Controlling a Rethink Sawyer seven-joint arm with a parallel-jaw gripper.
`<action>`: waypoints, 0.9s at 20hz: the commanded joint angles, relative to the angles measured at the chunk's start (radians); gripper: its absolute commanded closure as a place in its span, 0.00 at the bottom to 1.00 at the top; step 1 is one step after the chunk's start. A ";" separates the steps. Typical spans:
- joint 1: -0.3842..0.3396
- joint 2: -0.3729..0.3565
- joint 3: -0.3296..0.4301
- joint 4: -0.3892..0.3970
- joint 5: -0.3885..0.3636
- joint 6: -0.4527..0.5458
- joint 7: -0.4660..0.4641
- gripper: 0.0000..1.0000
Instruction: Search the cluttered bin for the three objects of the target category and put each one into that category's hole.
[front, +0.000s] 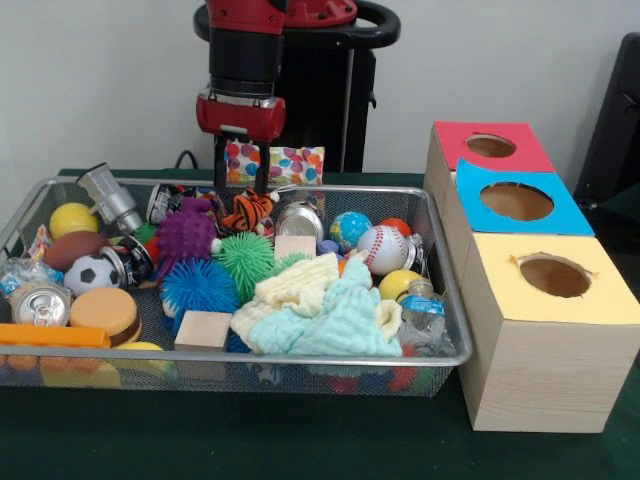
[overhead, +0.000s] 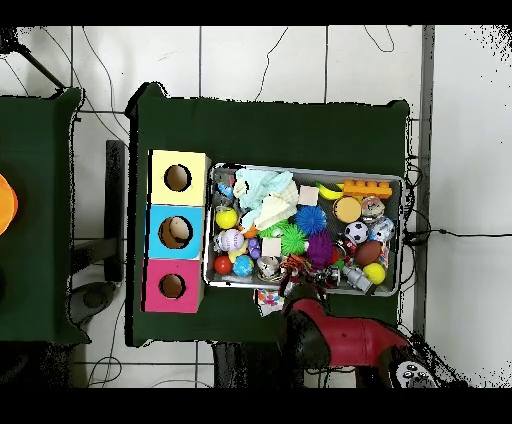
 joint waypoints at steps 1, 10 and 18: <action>-0.037 -0.027 0.133 -0.054 0.037 0.119 0.064 0.00; -0.066 -0.056 0.166 -0.046 0.037 0.157 0.053 0.00; -0.031 -0.044 0.149 -0.058 0.045 0.136 0.074 0.00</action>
